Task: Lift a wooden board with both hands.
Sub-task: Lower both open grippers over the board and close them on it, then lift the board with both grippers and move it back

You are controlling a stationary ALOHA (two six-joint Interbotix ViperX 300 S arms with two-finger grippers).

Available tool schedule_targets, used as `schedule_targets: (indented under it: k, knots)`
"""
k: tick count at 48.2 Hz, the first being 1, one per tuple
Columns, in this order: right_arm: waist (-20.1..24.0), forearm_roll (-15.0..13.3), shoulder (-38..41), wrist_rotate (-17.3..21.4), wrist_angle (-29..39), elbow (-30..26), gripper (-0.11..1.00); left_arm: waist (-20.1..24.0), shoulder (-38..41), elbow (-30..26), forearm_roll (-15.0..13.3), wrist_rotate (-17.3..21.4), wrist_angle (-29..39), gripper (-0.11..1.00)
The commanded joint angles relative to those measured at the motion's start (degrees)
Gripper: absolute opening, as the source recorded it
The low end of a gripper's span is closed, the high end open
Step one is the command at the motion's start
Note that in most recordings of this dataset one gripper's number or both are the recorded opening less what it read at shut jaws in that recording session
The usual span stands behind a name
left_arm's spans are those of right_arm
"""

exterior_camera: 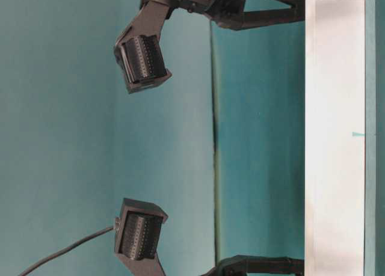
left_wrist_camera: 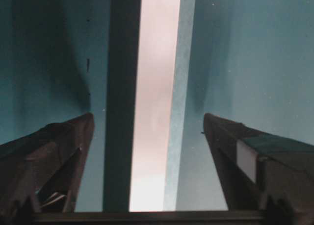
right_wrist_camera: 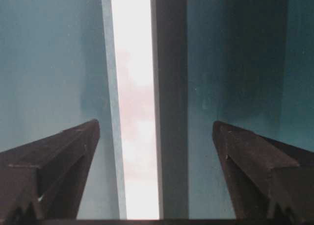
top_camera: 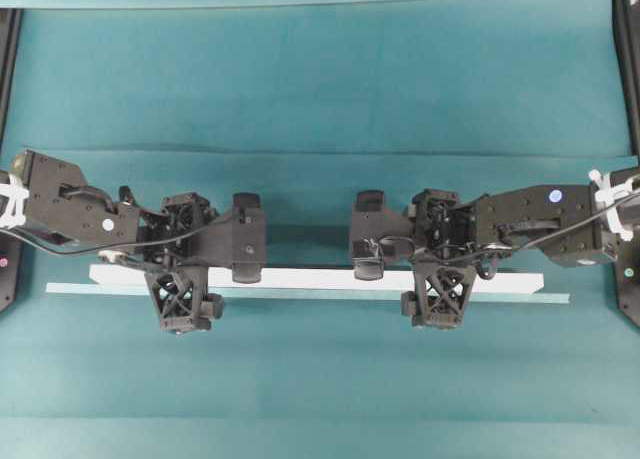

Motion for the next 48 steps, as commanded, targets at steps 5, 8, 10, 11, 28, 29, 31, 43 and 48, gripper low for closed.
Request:
schedule_targets:
  k: [5,8,10,11,28,29,31,43,48]
  knots:
    - [-0.09,-0.18,0.62,0.09,0.0,-0.09,0.81,-0.18,-0.26,0.62,0.18,-0.09,-0.09,0.74]
    - [-0.09,-0.18,0.7,0.09,0.35,-0.09,0.7,-0.09,-0.35,0.7,0.09,0.0,0.0,0.57]
    - [0.0,-0.09,0.7,0.09,0.88,0.0,0.61,0.0,-0.44,0.62,0.09,-0.09,0.0,0.44]
    - [0.0,-0.18,0.7,0.09,1.05,-0.09,0.55,0.0,-0.35,0.62,0.09,-0.09,0.0,0.38]
    - [0.53,-0.09,0.97,0.09,1.58,-0.44,0.21,0.09,-0.18,0.26,0.09,-0.09,0.09,0.18]
    - [0.53,-0.18,0.97,0.09,1.58,-0.44,0.21,0.18,-0.26,0.26,0.09,-0.09,0.09,0.18]
    - [0.62,-0.09,0.97,0.18,1.76,-0.44,0.21,0.09,-0.26,0.26,0.09,-0.09,0.0,0.18]
    - [0.53,0.0,0.79,0.18,2.55,-0.79,0.21,0.18,-0.53,0.18,0.09,-0.18,0.35,0.18]
    - [0.53,0.0,0.26,0.18,4.04,-1.67,0.21,0.35,-1.32,0.18,0.09,-0.18,1.49,0.18]
